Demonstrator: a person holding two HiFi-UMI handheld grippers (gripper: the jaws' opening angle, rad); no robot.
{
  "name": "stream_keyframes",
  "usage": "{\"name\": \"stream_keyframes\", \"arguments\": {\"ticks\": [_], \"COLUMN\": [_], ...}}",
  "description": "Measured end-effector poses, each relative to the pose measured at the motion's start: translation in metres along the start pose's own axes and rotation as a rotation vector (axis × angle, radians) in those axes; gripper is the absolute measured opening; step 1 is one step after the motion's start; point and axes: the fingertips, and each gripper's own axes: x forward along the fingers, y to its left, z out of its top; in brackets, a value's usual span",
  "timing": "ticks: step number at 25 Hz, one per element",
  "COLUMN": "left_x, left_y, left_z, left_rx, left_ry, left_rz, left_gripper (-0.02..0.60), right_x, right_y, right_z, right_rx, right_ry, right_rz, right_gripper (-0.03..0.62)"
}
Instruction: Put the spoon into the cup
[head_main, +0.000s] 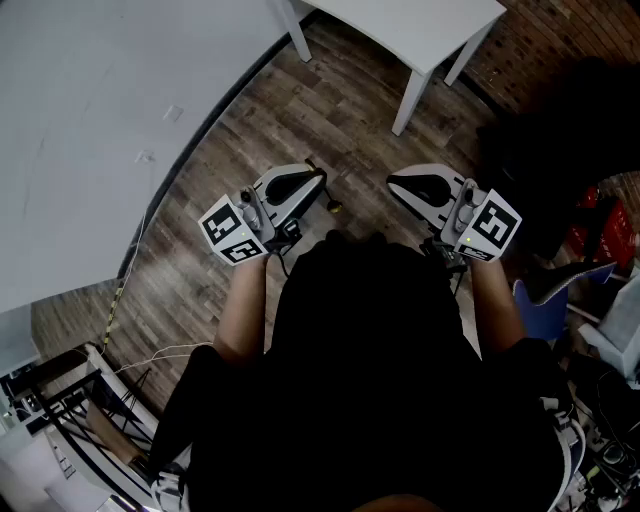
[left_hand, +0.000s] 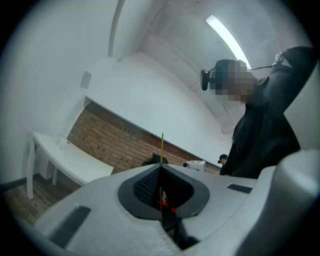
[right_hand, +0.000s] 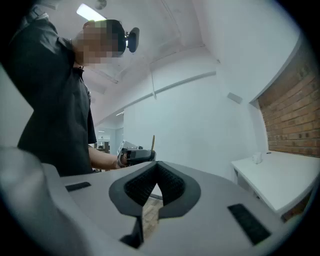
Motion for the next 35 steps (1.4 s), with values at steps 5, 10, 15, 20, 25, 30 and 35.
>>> {"name": "stream_keyframes", "arguments": {"ticks": [5, 10, 15, 20, 25, 30, 35], "left_x": [0.012, 0.021, 0.03, 0.033, 0.031, 0.042, 0.037], "left_y": [-0.01, -0.015, -0.018, -0.017, -0.013, -0.013, -0.008], "left_z": [-0.008, -0.014, -0.014, -0.016, -0.022, -0.019, -0.018], "left_rx": [0.0, -0.004, -0.003, -0.01, -0.027, -0.057, -0.074], "left_ry": [0.004, 0.016, 0.007, 0.018, 0.032, -0.007, -0.013], "left_rz": [0.024, 0.037, 0.041, 0.053, 0.074, 0.086, 0.12], "left_gripper": [0.015, 0.015, 0.015, 0.015, 0.015, 0.015, 0.015], "right_x": [-0.014, -0.021, -0.031, -0.035, -0.035, -0.044, -0.046], "right_y": [-0.006, -0.008, -0.011, -0.014, -0.016, -0.016, -0.026], "right_z": [0.0, 0.005, 0.008, 0.007, 0.003, -0.001, -0.005], "right_rx": [0.004, 0.0, -0.024, -0.044, -0.048, -0.06, -0.04], "right_ry": [0.001, -0.037, -0.06, -0.047, -0.029, -0.006, -0.009], "right_rz": [0.038, 0.056, 0.067, 0.063, 0.07, 0.098, 0.054], "right_gripper": [0.006, 0.006, 0.006, 0.006, 0.006, 0.006, 0.006]}}
